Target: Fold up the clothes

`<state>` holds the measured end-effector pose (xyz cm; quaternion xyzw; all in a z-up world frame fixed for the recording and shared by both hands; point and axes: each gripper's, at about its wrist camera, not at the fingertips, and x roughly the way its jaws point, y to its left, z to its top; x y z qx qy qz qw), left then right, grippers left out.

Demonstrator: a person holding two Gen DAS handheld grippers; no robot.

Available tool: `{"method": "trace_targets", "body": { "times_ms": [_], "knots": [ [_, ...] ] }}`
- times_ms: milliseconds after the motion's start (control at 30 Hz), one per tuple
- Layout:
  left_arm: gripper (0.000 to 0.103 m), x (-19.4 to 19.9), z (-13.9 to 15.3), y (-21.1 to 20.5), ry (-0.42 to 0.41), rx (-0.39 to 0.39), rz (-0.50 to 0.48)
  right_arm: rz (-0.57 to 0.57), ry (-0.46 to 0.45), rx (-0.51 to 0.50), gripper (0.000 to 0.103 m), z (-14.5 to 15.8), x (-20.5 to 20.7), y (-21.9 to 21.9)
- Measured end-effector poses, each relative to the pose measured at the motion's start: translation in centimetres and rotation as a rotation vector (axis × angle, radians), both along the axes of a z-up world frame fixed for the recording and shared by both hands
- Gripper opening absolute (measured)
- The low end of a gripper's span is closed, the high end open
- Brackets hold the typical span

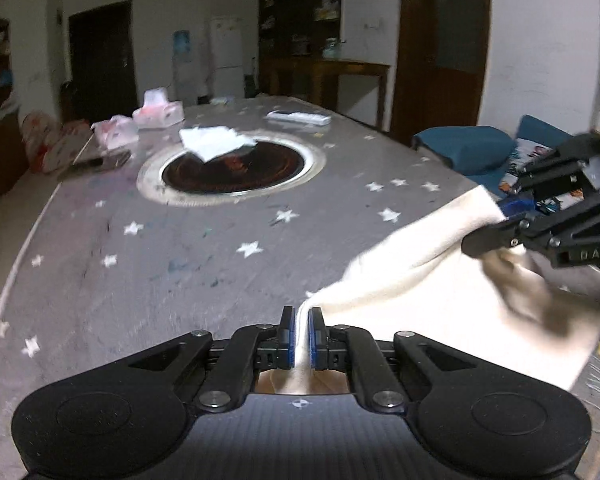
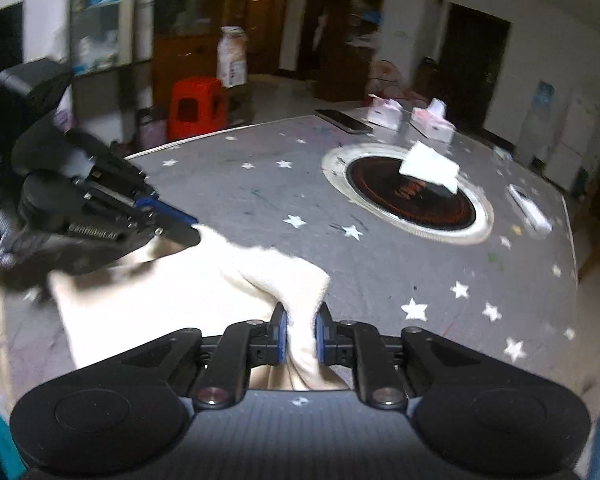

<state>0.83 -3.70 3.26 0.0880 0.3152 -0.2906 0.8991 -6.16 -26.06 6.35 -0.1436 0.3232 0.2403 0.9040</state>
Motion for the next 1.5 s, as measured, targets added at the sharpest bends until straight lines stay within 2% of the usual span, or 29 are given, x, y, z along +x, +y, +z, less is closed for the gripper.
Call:
{"method": "trace_targets", "body": {
  "times_ms": [67,233,367,467,533,633,700,800,967,1233,1367,1500],
  "knots": [
    [0.007,0.4,-0.6,0.1,0.016,-0.006,0.029,-0.051,-0.005,0.022,0.025,-0.4,-0.3,-0.5],
    [0.010,0.5,-1.1,0.4,0.023,0.012,0.076,-0.179,-0.018,0.076,0.024,-1.5,-0.9,-1.8],
    [0.008,0.7,-1.3,0.8,0.022,0.013,0.101,-0.179,-0.053,0.125,0.024,-0.8,-3.2,-2.3],
    [0.008,0.8,-1.3,1.0,0.023,0.012,0.117,-0.175,-0.009,0.147,0.023,-1.6,-3.8,-2.6],
    [0.008,0.9,-1.3,1.0,0.019,0.017,0.123,-0.195,0.023,0.128,0.023,-2.8,-3.7,-2.8],
    [0.009,0.6,-1.0,1.1,0.009,0.025,0.142,-0.265,0.071,0.133,0.022,-4.1,-3.1,-4.2],
    [0.009,0.2,-0.3,1.4,0.004,0.009,0.159,-0.279,0.081,0.173,0.022,-3.6,-3.2,-5.0],
    [0.009,-1.1,1.3,1.4,-0.009,-0.043,0.149,-0.258,0.042,0.170,0.023,-2.3,-3.1,-4.8],
    [0.009,-2.7,2.1,-0.7,0.030,-0.111,0.054,-0.203,0.063,0.205,0.022,-1.8,-0.8,-3.2],
    [0.009,-0.5,0.2,-4.8,0.111,-0.107,0.037,-0.235,0.107,0.203,0.022,-3.5,1.8,-1.6],
    [0.009,0.6,-1.0,-5.5,0.145,-0.098,0.055,-0.237,0.108,0.170,0.021,-4.2,1.9,-1.2],
    [0.009,0.7,-1.3,-5.5,0.143,-0.096,0.057,-0.231,0.092,0.165,0.022,-3.8,1.8,-1.0]
  ]
}}
